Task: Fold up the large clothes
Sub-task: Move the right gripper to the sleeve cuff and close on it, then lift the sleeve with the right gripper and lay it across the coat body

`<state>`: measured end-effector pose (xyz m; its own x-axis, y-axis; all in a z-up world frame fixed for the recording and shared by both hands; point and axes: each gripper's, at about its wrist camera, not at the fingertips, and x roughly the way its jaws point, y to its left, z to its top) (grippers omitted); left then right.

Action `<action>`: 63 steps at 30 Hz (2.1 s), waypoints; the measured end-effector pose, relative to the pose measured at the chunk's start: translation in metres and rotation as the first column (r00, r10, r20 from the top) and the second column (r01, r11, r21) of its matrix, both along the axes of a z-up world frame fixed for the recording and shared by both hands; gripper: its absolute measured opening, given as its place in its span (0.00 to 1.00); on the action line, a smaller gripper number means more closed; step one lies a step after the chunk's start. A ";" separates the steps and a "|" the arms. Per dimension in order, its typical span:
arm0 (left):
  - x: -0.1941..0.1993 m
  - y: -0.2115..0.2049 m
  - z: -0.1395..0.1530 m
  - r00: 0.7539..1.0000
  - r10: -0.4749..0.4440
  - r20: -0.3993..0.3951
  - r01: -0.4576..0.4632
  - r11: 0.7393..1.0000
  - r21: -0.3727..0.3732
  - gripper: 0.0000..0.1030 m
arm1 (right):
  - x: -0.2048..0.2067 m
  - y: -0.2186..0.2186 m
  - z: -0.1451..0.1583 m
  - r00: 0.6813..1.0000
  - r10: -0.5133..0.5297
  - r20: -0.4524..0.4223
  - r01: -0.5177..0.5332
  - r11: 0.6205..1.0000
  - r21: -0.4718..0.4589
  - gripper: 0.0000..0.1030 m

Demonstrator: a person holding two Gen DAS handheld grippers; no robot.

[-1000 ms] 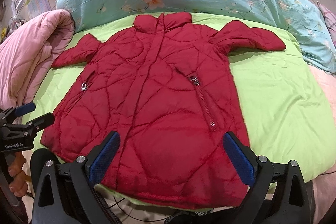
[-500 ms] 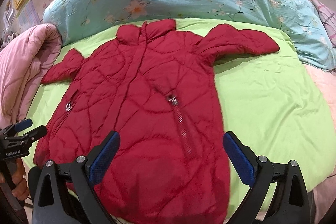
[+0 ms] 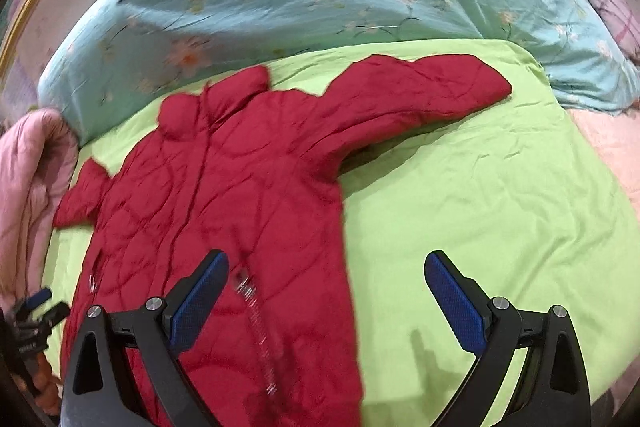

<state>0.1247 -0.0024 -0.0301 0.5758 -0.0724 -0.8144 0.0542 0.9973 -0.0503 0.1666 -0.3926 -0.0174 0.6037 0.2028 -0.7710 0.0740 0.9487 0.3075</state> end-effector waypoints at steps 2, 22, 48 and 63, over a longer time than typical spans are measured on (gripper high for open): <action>0.006 -0.001 -0.002 1.000 -0.002 -0.003 0.002 1.000 0.003 1.00 | 0.011 -0.011 -0.004 1.000 -0.019 0.000 0.019 1.000 0.021 0.96; 0.084 -0.005 -0.017 0.999 0.044 0.021 -0.045 0.998 0.038 1.00 | 0.132 -0.107 -0.057 0.980 -0.197 -0.043 0.197 0.980 -0.001 0.96; 0.153 -0.003 -0.054 0.997 0.079 -0.020 -0.078 0.996 0.030 1.00 | 0.230 -0.230 -0.153 0.894 -0.433 -0.120 0.447 0.832 0.328 0.50; 0.146 0.005 -0.045 0.997 0.078 -0.009 -0.078 0.997 -0.002 1.00 | 0.215 -0.152 -0.065 0.963 -0.247 0.110 0.224 0.956 0.192 0.08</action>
<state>0.2707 0.0026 -0.0749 0.5723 -0.0293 -0.8195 -0.0244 0.9983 -0.0527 0.3820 -0.5451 -0.0820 0.7441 0.1676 -0.6467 0.2366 0.8392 0.4897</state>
